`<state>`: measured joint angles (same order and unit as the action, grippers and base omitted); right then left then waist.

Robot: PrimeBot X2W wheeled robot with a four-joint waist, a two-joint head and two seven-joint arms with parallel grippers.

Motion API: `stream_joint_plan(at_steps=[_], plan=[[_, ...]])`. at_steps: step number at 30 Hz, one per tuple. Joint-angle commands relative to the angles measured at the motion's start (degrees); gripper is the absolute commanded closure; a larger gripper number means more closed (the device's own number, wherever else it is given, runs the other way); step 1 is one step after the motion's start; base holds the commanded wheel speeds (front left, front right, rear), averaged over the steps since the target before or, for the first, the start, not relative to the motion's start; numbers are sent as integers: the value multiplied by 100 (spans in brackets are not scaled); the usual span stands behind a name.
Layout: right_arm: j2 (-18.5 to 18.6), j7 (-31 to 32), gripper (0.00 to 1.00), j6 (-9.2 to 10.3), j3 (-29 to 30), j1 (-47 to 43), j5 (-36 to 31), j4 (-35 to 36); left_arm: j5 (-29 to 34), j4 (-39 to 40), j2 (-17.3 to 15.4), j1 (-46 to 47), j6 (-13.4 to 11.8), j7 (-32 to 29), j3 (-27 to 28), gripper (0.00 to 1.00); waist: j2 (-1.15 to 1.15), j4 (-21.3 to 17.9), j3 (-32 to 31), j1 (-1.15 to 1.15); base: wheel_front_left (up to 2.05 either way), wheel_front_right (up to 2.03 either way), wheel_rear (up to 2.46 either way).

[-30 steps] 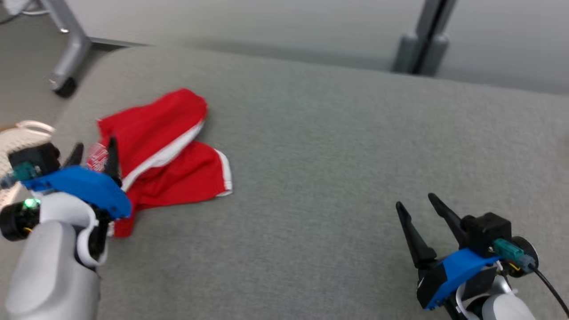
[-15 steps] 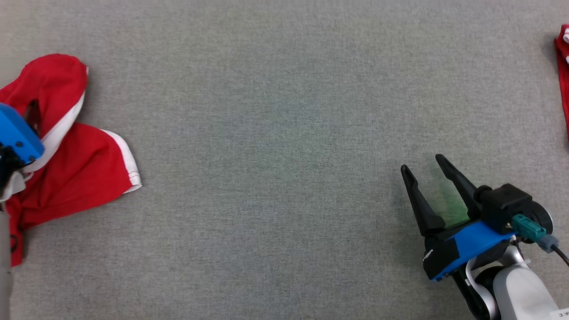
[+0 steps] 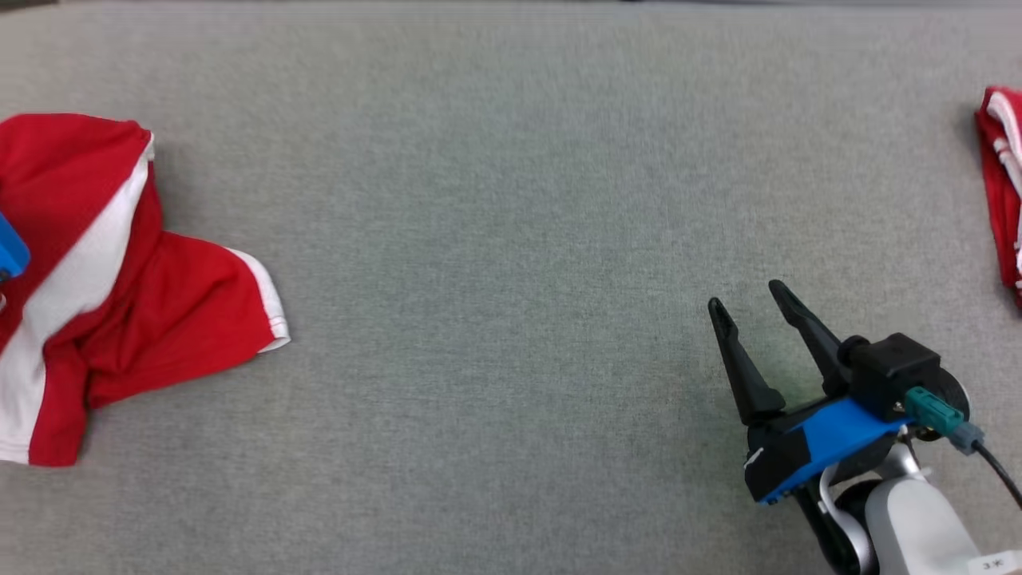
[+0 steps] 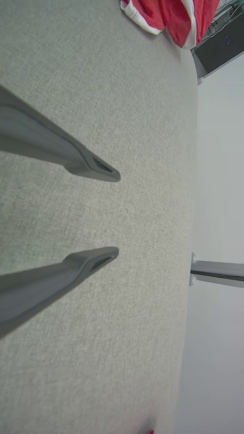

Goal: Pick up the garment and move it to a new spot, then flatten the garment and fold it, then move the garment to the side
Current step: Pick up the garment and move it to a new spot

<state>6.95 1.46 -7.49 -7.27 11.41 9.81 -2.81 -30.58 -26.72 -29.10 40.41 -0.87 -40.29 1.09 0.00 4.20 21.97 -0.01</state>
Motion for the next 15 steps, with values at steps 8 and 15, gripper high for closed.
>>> stream_joint_plan(at_steps=[8, 15], plan=[[-198, -255, 0, -2, -64, -160, 188, -443, 215, 1146, -46, 329, 335, 291, -340, 100, 0, -59, -991, 1, 0, 0, 0], [-305, -337, 0, -2, -108, -314, 252, -633, 109, 2031, 479, 701, 502, 290, -882, 100, 0, -445, -1545, 1, 0, 0, 0]])
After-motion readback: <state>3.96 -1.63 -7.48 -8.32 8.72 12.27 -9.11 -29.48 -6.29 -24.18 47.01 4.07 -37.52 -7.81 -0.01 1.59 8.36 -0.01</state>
